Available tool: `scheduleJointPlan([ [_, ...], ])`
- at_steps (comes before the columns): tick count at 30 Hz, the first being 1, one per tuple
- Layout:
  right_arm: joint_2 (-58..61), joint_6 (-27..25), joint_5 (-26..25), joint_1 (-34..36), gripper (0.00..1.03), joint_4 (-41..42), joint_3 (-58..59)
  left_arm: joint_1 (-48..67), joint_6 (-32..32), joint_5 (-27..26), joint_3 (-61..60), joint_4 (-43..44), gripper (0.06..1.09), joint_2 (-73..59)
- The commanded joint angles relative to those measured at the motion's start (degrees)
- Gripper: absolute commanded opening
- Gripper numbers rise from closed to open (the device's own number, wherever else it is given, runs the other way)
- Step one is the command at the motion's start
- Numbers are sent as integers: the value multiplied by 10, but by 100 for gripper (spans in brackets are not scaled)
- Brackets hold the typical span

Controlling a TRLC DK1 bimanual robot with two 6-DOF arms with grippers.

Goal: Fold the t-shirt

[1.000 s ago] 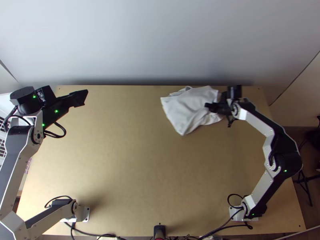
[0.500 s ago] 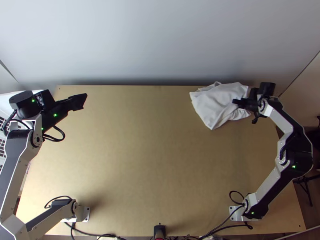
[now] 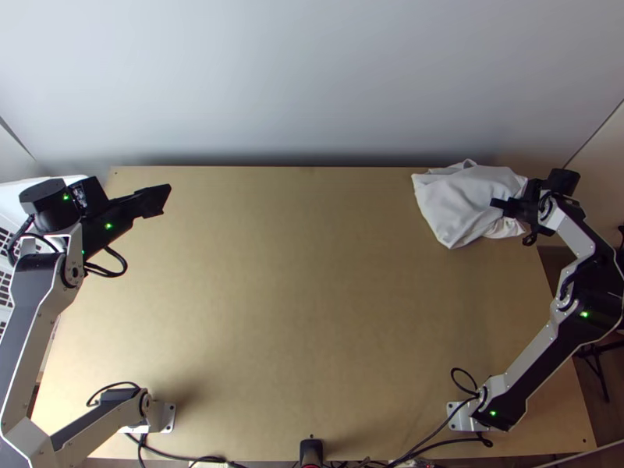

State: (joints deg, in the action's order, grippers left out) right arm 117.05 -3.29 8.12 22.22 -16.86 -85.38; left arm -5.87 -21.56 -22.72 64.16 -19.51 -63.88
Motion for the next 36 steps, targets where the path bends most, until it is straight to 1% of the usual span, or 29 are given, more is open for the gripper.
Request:
scheduleJointPlan([
  [1,62,6,-25,21,3,1,-65,2,-1,-1,-1,2,102,-4],
  [3,76,10,-26,16,3,1,-85,3,-1,-1,-3,2,102,-4],
  [7,92,17,-45,5,3,1,-101,3,-1,-1,-4,0,102,-2],
  [11,99,27,-48,7,3,1,-99,-1,-1,-1,-16,-1,102,9],
  [15,84,49,-45,7,3,0,-95,-11,1,-2,-32,-2,102,15],
  [16,77,53,-43,7,9,-1,-94,-12,1,-2,-34,-3,102,15],
  [17,69,55,-43,7,28,-4,-86,-13,2,-2,-37,-3,102,16],
  [19,44,54,-43,7,76,-6,-60,-13,4,-2,-43,-3,102,21],
  [20,29,54,-43,7,93,-6,-42,-14,5,-3,-46,-3,102,23],
  [21,14,51,-41,8,99,-8,-26,-14,6,-3,-47,-4,102,26],
  [23,-20,47,-35,12,99,-12,11,-18,6,-6,-46,-10,102,34],
  [28,-127,7,-35,27,99,-14,125,-36,13,-22,-38,-32,102,59],
  [31,-195,-10,-29,38,99,-38,182,-56,22,-38,-33,-50,102,73],
  [34,-271,-15,-21,40,99,-56,243,-73,35,-51,-35,-70,102,89],
  [36,-320,-15,-2,35,99,-67,285,-84,43,-58,-43,-76,102,100],
])
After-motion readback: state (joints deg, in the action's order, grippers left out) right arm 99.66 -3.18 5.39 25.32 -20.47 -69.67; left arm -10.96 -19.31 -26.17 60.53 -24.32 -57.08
